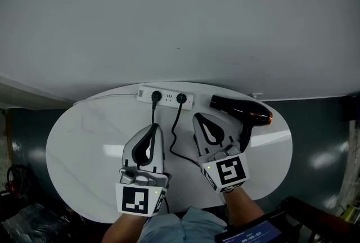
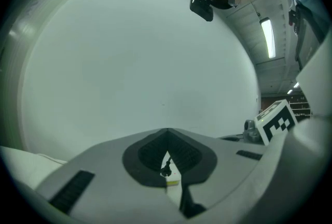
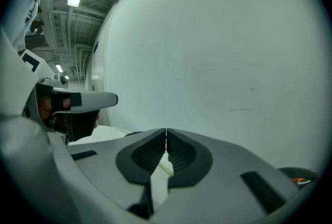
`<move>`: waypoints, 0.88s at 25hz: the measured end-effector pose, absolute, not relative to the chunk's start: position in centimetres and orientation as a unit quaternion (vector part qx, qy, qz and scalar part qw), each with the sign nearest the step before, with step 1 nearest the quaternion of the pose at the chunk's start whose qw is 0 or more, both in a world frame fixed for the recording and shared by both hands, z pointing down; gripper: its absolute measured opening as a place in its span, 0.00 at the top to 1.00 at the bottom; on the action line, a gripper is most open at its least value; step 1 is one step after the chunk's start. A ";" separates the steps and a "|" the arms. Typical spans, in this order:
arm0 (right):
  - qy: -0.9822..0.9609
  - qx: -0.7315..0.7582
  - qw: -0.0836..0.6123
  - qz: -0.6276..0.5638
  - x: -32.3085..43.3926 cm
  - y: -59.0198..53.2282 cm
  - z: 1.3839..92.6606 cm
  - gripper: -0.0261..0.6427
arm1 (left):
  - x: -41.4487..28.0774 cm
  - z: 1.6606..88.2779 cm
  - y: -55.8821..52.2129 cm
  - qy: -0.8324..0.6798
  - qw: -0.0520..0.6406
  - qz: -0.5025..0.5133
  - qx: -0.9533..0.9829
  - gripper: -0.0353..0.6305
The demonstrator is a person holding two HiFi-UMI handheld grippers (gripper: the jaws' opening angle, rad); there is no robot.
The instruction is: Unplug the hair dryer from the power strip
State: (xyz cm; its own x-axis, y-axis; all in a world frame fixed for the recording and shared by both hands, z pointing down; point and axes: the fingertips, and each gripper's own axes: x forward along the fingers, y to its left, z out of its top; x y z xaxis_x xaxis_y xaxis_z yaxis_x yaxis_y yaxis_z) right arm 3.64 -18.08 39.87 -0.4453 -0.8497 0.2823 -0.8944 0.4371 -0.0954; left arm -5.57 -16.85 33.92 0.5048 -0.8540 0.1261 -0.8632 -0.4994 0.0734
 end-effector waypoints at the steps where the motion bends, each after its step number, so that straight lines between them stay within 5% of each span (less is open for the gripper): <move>1: -0.842 0.515 0.101 0.121 3.5 -18.5 40.6 0.96 | -5.6 34.5 -17.2 -0.496 0.069 0.039 0.865 0.95; 17: -0.864 0.468 0.130 0.133 1.6 -23.8 47.5 0.95 | -7.3 38.9 -21.3 -0.520 0.113 0.053 0.845 0.95; 22: -0.872 0.449 0.132 0.142 1.0 -24.0 47.8 0.82 | -7.9 39.9 -21.9 -0.525 0.123 0.060 0.840 0.95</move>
State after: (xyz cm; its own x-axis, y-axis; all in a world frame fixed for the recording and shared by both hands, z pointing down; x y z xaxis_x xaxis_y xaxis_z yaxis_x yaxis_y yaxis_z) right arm 1.03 -24.03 47.84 -0.5618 -0.7458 0.3581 -0.8208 0.5564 -0.1290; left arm -7.92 -21.87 39.89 0.4423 -0.8671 0.2293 -0.8964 -0.4194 0.1431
